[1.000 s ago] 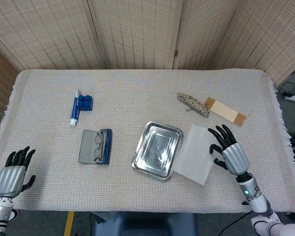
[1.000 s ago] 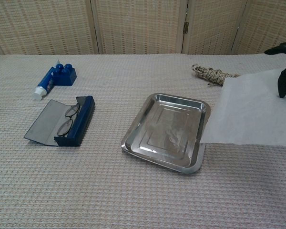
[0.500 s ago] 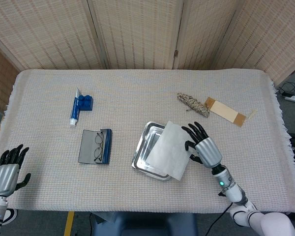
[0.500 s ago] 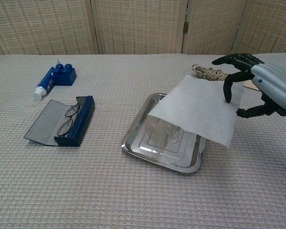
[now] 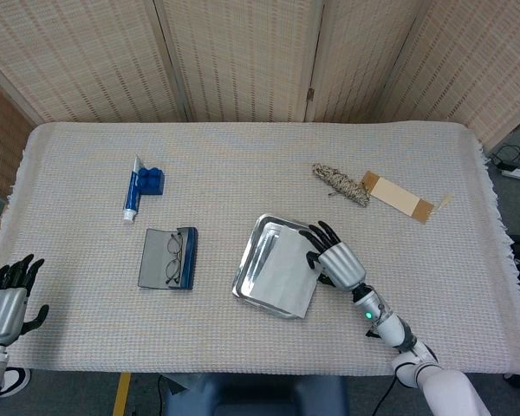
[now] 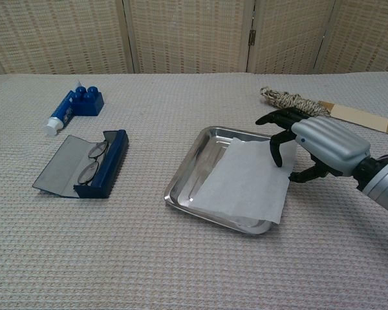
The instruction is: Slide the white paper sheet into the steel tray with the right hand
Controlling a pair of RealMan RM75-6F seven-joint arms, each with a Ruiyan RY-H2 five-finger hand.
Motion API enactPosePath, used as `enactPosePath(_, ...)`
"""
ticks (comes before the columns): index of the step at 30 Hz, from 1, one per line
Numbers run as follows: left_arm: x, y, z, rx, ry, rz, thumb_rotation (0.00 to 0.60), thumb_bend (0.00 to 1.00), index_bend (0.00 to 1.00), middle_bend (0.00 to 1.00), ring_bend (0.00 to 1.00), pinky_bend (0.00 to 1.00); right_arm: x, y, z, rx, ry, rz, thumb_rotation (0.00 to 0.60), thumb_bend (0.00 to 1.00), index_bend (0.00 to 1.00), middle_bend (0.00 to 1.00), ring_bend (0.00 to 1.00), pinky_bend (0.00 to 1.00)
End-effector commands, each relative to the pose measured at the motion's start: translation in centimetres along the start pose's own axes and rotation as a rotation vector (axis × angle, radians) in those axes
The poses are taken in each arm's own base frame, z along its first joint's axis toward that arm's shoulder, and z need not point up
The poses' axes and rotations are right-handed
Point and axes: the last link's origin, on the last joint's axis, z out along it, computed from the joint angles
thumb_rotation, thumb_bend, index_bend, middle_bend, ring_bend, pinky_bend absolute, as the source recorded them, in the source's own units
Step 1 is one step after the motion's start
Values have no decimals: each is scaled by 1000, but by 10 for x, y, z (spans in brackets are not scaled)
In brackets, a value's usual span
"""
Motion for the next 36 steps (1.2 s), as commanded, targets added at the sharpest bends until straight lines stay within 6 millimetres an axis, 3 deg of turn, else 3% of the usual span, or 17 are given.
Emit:
enactPosePath(1, 0, 0, 0, 0, -2, -3, 600, 439, 0, 0, 0, 0, -2, -3, 4, 8, -7, -3, 600, 458, 706, 154, 74, 0)
enactPosePath(27, 3, -3, 1, 7, -2, -18, 600, 439, 0, 0, 0, 0, -5, -17, 39, 32, -29, -36, 600, 458, 681, 146, 72, 0)
enactPosePath(29, 3, -3, 1, 6, -2, -18, 600, 440, 0, 0, 0, 0, -5, -17, 41, 39, -43, -42, 600, 459, 643, 135, 62, 0)
enactPosePath(32, 3, -2, 1, 3, -2, -18, 600, 439, 0, 0, 0, 0, -6, -16, 44, 50, -67, -51, 600, 458, 488, 83, 28, 0)
enactPosePath(36, 3, -2, 1, 3, 0, -20, 600, 439, 0, 0, 0, 0, -6, -15, 46, 55, -88, -63, 600, 458, 150, 10, 0, 0)
